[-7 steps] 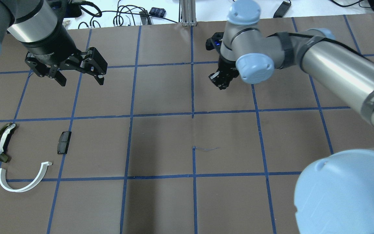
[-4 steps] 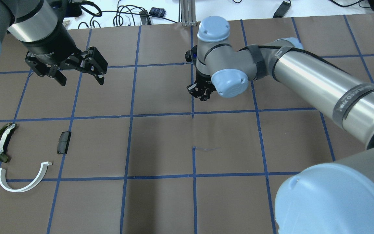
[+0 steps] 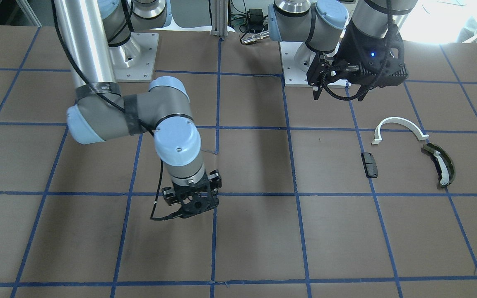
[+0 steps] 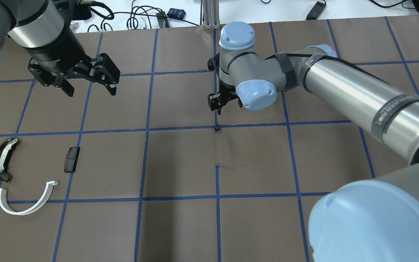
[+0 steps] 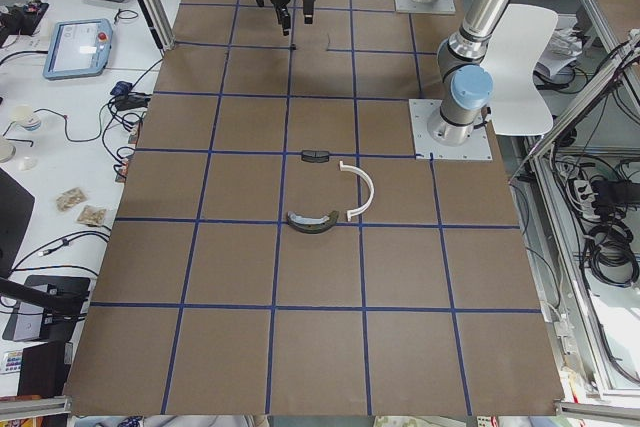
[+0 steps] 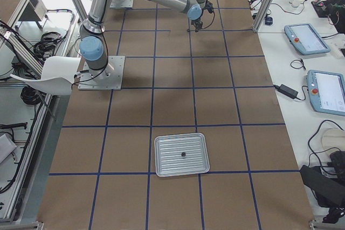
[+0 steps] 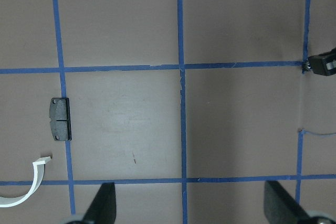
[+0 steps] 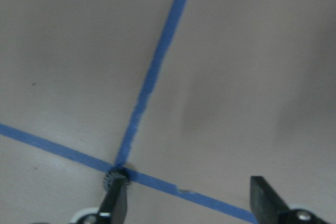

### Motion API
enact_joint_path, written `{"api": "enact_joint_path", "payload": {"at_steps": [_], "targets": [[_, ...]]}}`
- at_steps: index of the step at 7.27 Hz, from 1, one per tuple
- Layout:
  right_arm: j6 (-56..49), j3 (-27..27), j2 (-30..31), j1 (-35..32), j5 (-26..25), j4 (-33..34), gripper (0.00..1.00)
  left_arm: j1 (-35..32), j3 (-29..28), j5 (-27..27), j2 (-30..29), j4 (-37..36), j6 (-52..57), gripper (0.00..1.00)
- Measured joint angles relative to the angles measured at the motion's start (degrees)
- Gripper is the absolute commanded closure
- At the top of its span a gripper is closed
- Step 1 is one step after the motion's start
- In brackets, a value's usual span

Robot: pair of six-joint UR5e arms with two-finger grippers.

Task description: Place bearing gear from tray to pile

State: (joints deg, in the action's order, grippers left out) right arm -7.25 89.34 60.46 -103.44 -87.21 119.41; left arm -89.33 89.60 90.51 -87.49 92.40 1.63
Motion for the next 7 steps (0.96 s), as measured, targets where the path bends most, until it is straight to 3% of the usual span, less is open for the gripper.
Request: {"api": "enact_joint_path", "payload": {"at_steps": [3, 6, 7], "targets": [[-22.79, -0.89, 5.24, 19.45, -0.37, -3.79, 0.00, -1.39, -0.62, -1.25, -2.42, -2.21, -3.22, 0.00], [-57.03, -0.57, 6.13, 44.87, -0.10, -2.37, 0.01, -10.65, 0.00, -3.17, -13.33, -17.05, -13.71, 0.00], [-67.35, -0.59, 5.40, 52.23, 0.05, -1.64, 0.05, -14.54, 0.03, -3.13, -17.76, -22.27, -19.20, 0.00]]}}
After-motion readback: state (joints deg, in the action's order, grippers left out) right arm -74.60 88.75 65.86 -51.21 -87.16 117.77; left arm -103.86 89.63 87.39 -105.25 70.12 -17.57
